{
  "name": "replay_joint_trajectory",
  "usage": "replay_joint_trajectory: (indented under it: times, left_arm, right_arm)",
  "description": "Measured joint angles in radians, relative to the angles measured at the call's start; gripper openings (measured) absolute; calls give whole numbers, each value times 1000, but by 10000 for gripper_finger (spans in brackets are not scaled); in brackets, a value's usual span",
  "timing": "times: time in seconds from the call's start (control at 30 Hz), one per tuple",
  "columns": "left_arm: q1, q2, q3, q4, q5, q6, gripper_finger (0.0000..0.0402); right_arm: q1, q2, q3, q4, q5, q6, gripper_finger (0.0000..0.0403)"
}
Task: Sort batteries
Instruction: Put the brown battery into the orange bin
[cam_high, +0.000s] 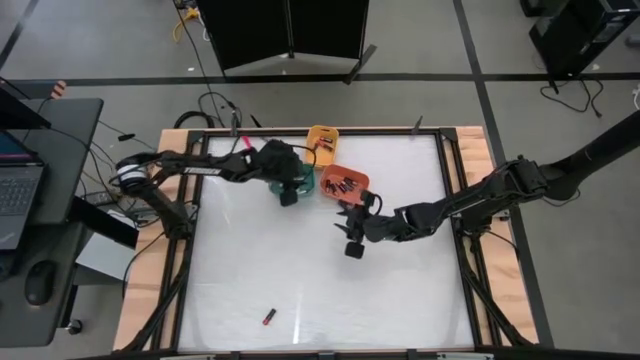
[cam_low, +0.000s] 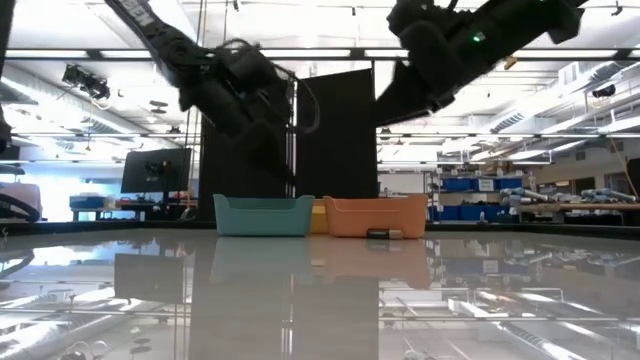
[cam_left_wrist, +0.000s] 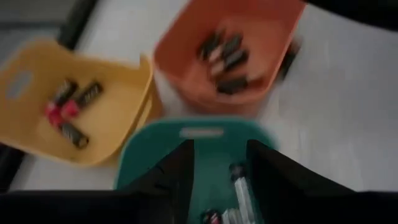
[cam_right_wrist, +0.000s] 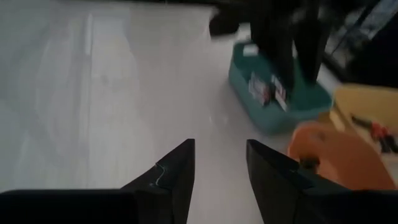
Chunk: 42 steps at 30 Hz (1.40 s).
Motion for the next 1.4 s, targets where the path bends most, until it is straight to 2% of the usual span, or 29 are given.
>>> replay_joint_trajectory:
  times: [0.2,0.37,0.47,0.7,1.0,1.13,1.4]
  left_arm:
    - [-39,-133,-211,340,20,-99,156]
    - [-102,-239,-367,558,23,-162,156]
    - [-136,-294,-436,617,23,-206,156]
    - [-195,-356,-518,627,-18,-229,156]
    - [-230,-357,-524,633,-43,-229,156]
    - [-239,-357,-524,633,-60,-229,156]
    - [-243,-357,-524,630,-68,-229,156]
  right_arm:
    - [1,30,0,-167,-4,128,142]
    - [-27,113,-1,-189,-19,153,91]
    - [-49,149,-1,-200,-40,154,58]
    - [-109,162,-1,-236,-42,142,8]
    - [-177,160,-90,-159,-59,142,9]
    - [-191,151,-130,-143,-29,156,12]
    - [-192,25,-219,-132,10,183,11]
